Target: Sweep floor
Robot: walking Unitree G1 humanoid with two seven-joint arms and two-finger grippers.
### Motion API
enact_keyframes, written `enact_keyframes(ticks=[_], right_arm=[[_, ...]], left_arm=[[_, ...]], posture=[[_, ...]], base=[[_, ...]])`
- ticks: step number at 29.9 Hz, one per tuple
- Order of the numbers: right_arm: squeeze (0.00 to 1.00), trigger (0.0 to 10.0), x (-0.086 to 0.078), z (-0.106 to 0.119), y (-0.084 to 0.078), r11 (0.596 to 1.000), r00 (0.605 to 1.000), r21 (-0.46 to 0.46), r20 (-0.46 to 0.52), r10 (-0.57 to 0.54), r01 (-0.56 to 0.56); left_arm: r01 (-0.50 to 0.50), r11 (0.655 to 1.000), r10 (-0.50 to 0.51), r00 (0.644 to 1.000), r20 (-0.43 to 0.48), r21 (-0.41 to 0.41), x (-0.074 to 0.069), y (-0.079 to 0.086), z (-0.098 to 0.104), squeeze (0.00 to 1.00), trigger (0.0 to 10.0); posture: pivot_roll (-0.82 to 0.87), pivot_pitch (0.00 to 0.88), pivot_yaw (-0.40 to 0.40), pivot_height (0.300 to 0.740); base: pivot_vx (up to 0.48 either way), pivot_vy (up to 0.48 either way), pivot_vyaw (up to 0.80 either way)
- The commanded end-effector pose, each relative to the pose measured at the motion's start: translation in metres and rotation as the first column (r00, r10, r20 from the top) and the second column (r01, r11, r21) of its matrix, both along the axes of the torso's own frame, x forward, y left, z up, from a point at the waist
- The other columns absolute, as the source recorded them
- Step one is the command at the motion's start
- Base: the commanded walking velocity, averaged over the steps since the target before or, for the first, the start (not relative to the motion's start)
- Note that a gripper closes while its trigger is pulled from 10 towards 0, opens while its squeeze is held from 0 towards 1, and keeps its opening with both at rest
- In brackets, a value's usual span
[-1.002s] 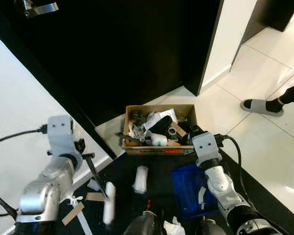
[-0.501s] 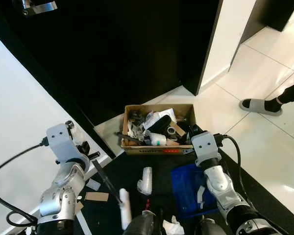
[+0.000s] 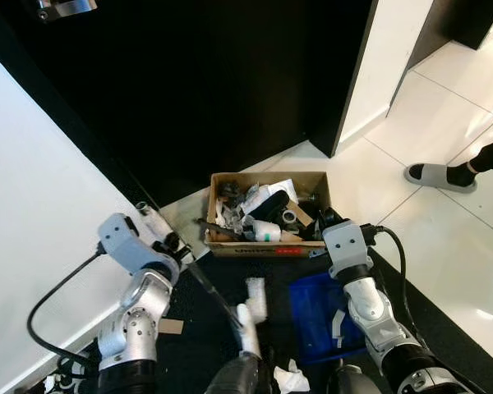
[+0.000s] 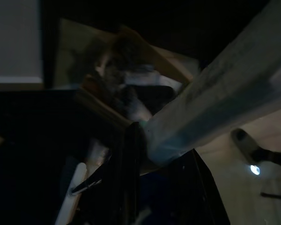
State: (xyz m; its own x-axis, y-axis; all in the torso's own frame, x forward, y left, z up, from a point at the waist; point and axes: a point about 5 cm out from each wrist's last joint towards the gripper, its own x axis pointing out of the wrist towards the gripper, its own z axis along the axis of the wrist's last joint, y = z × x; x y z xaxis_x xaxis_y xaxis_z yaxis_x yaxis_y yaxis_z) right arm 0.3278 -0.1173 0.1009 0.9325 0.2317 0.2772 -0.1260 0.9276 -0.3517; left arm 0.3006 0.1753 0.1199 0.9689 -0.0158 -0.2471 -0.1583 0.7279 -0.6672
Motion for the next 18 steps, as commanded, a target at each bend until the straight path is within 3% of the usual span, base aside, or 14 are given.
enact_keyframes(ticks=[1, 5, 18], right_arm=[[0.0, 10.0, -0.006, -0.015, 0.001, 1.0, 0.998, -0.016, -0.064, 0.003, -0.004], [0.0, 10.0, -0.006, -0.015, 0.002, 1.0, 0.998, -0.019, -0.067, 0.007, -0.008], [0.0, 10.0, -0.003, -0.013, 0.003, 1.0, 0.998, -0.024, -0.068, 0.011, -0.012]], left_arm=[[0.135, 0.977, -0.13, 0.991, 0.043, -0.167, -0.005, -0.029, -0.003, 0.0, 10.0], [0.233, 0.951, -0.223, 0.972, 0.073, -0.203, -0.012, -0.046, 0.006, 0.0, 10.0], [0.305, 0.919, -0.284, 0.952, 0.116, -0.251, -0.02, -0.058, 0.024, 0.0, 10.0]], posture=[[0.08, 0.364, 0.109, 0.74], [0.09, 0.356, 0.105, 0.74], [0.1, 0.338, 0.105, 0.74]], base=[[0.0, 0.0, 0.0], [0.0, 0.0, 0.0], [0.0, 0.0, 0.0]])
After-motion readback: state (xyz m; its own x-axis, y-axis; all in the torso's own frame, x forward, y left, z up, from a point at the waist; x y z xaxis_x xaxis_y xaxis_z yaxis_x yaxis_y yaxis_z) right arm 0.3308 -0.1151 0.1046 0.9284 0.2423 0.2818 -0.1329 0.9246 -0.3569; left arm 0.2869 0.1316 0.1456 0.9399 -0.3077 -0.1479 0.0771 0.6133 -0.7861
